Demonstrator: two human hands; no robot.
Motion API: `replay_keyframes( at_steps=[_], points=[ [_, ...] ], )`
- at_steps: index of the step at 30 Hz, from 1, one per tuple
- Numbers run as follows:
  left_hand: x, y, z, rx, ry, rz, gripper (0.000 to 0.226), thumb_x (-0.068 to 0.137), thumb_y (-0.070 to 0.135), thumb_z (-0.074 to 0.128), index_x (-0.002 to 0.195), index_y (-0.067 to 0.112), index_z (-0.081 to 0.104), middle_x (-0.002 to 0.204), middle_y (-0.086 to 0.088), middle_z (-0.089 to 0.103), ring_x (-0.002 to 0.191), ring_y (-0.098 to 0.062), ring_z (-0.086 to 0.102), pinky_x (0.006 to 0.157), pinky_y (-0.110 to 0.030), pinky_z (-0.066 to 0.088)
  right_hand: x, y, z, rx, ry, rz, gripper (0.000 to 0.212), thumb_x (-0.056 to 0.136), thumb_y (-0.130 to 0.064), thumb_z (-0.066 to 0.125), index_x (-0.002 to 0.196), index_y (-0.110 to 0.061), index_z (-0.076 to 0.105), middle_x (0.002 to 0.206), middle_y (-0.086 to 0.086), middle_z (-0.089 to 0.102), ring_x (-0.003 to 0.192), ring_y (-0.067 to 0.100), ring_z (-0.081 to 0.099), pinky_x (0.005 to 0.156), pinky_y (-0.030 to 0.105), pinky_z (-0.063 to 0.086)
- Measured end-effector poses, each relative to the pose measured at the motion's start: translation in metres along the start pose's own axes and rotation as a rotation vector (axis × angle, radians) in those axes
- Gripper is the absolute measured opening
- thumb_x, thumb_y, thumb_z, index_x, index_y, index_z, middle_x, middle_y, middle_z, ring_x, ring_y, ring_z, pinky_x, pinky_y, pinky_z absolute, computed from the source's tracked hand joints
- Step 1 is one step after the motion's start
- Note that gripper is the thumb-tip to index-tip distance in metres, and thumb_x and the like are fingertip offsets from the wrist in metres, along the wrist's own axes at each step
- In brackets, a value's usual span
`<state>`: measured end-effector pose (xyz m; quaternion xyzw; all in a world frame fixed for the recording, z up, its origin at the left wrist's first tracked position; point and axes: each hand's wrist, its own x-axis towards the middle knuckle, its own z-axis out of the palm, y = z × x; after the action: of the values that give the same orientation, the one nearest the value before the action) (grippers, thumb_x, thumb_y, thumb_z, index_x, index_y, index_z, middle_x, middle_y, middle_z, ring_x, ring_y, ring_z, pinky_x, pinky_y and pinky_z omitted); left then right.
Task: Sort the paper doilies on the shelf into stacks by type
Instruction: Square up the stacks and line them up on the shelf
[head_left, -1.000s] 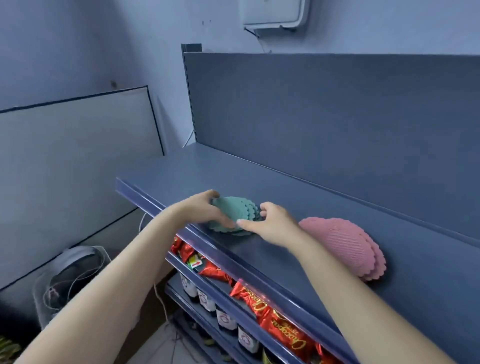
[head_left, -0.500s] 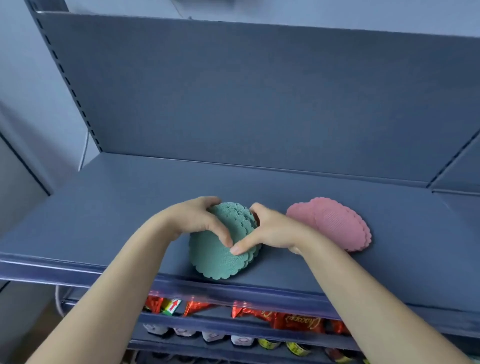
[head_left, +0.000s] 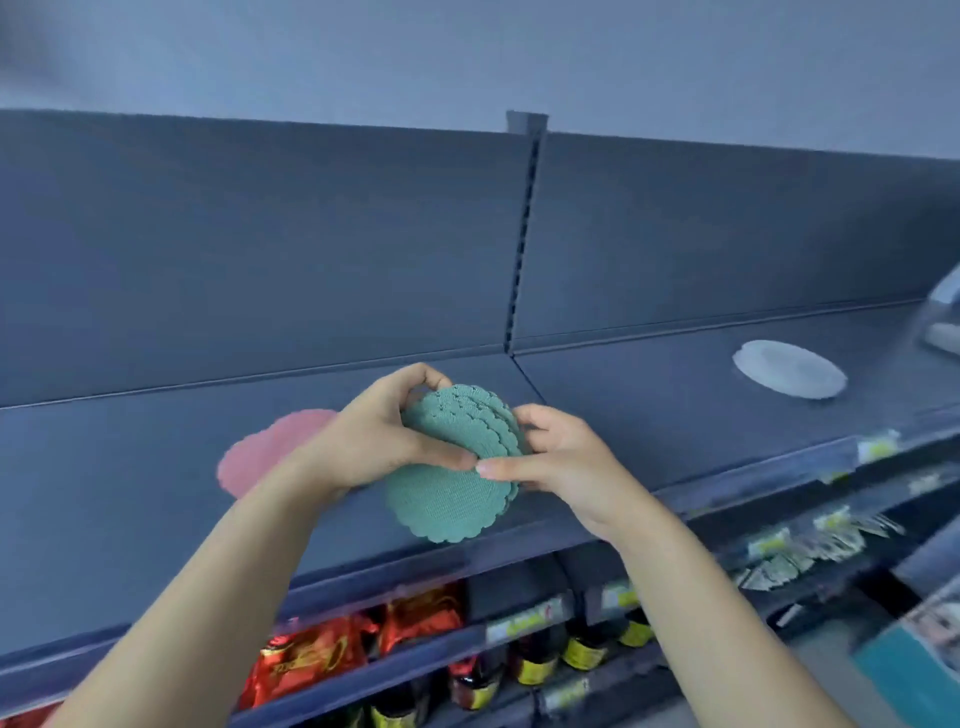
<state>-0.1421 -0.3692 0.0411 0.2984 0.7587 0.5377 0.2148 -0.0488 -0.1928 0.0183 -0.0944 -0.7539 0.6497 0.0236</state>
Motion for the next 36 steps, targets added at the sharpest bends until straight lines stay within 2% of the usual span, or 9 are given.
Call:
replay_keyframes(
  at_steps=[4, 8, 11, 16, 21, 24, 28, 32, 36],
  points=[
    [0.051, 0.033, 0.148, -0.071, 0.006, 0.054, 0.056, 0.060, 0.009, 0.089, 0.108, 0.018, 0.060, 0.096, -0.003, 0.068, 0.086, -0.017, 0.066, 0.078, -0.028, 0.054, -0.060, 0.033, -0.139, 0.125, 0.221, 0.043, 0.026, 0.079, -0.005, 0.073, 0.103, -0.008, 0.065, 0.096, 0.008, 0.074, 0.083, 0.017, 0.071, 0.065, 0.027, 0.057],
    [0.104, 0.073, 0.285, -0.223, 0.023, 0.040, 0.045, 0.070, 0.017, 0.084, 0.109, 0.021, 0.063, 0.101, -0.001, 0.060, 0.082, -0.012, 0.062, 0.071, -0.023, 0.053, -0.111, 0.051, -0.264, 0.208, 0.386, 0.085, 0.015, 0.085, -0.009, 0.068, 0.100, -0.010, 0.065, 0.092, 0.006, 0.073, 0.080, 0.020, 0.070, 0.068, 0.031, 0.059],
    [0.147, 0.101, 0.362, -0.281, -0.021, -0.006, 0.041, 0.074, 0.018, 0.081, 0.110, 0.017, 0.063, 0.107, -0.005, 0.063, 0.083, -0.015, 0.063, 0.073, -0.025, 0.054, -0.136, 0.060, -0.342, 0.274, 0.415, 0.104, 0.019, 0.084, -0.009, 0.068, 0.102, -0.013, 0.065, 0.093, 0.004, 0.075, 0.084, 0.022, 0.072, 0.076, 0.037, 0.058],
    [0.226, 0.128, 0.463, -0.328, -0.161, -0.136, 0.038, 0.082, 0.016, 0.073, 0.116, 0.014, 0.057, 0.108, -0.006, 0.064, 0.081, -0.013, 0.064, 0.057, -0.019, 0.051, -0.145, 0.089, -0.449, 0.267, 0.513, 0.103, 0.030, 0.081, -0.003, 0.070, 0.109, -0.010, 0.062, 0.096, 0.009, 0.074, 0.085, 0.024, 0.073, 0.066, 0.033, 0.059],
    [0.332, 0.141, 0.553, -0.170, -0.277, -0.125, 0.067, 0.061, 0.016, 0.076, 0.123, 0.012, 0.050, 0.114, -0.008, 0.061, 0.101, -0.023, 0.062, 0.083, -0.035, 0.054, -0.112, 0.126, -0.564, 0.266, 0.635, 0.126, 0.026, 0.083, -0.001, 0.068, 0.105, -0.013, 0.065, 0.097, 0.009, 0.074, 0.085, 0.022, 0.072, 0.062, 0.030, 0.058],
    [0.407, 0.150, 0.597, -0.081, -0.313, -0.054, 0.069, 0.063, 0.017, 0.076, 0.126, 0.012, 0.049, 0.117, -0.006, 0.059, 0.102, -0.021, 0.060, 0.080, -0.029, 0.050, -0.075, 0.137, -0.637, 0.217, 0.674, 0.120, 0.027, 0.082, 0.001, 0.068, 0.105, -0.011, 0.066, 0.096, 0.007, 0.073, 0.086, 0.021, 0.072, 0.062, 0.031, 0.059],
    [0.485, 0.170, 0.637, -0.085, -0.169, 0.109, 0.064, 0.072, 0.007, 0.078, 0.127, 0.017, 0.047, 0.119, 0.002, 0.055, 0.104, -0.014, 0.054, 0.083, -0.021, 0.045, -0.022, 0.136, -0.726, 0.138, 0.688, 0.094, 0.045, 0.077, 0.005, 0.071, 0.115, -0.015, 0.057, 0.101, 0.004, 0.070, 0.091, 0.018, 0.069, 0.066, 0.028, 0.058],
    [0.537, 0.186, 0.669, -0.041, 0.008, 0.366, 0.053, 0.071, 0.006, 0.079, 0.104, 0.022, 0.041, 0.099, 0.010, 0.054, 0.083, 0.003, 0.051, 0.069, -0.007, 0.041, 0.028, 0.137, -0.791, -0.060, 0.833, -0.074, 0.051, 0.074, 0.010, 0.068, 0.111, -0.022, 0.054, 0.108, 0.002, 0.063, 0.094, 0.015, 0.064, 0.079, 0.029, 0.053],
    [0.575, 0.180, 0.697, -0.034, 0.132, 0.396, 0.054, 0.078, 0.003, 0.073, 0.097, 0.027, 0.028, 0.094, 0.000, 0.047, 0.078, -0.007, 0.050, 0.070, -0.021, 0.046, 0.070, 0.153, -0.827, -0.085, 0.779, -0.313, 0.055, 0.071, 0.019, 0.058, 0.102, -0.026, 0.055, 0.101, -0.007, 0.065, 0.095, 0.007, 0.064, 0.082, 0.023, 0.053]
  ],
)
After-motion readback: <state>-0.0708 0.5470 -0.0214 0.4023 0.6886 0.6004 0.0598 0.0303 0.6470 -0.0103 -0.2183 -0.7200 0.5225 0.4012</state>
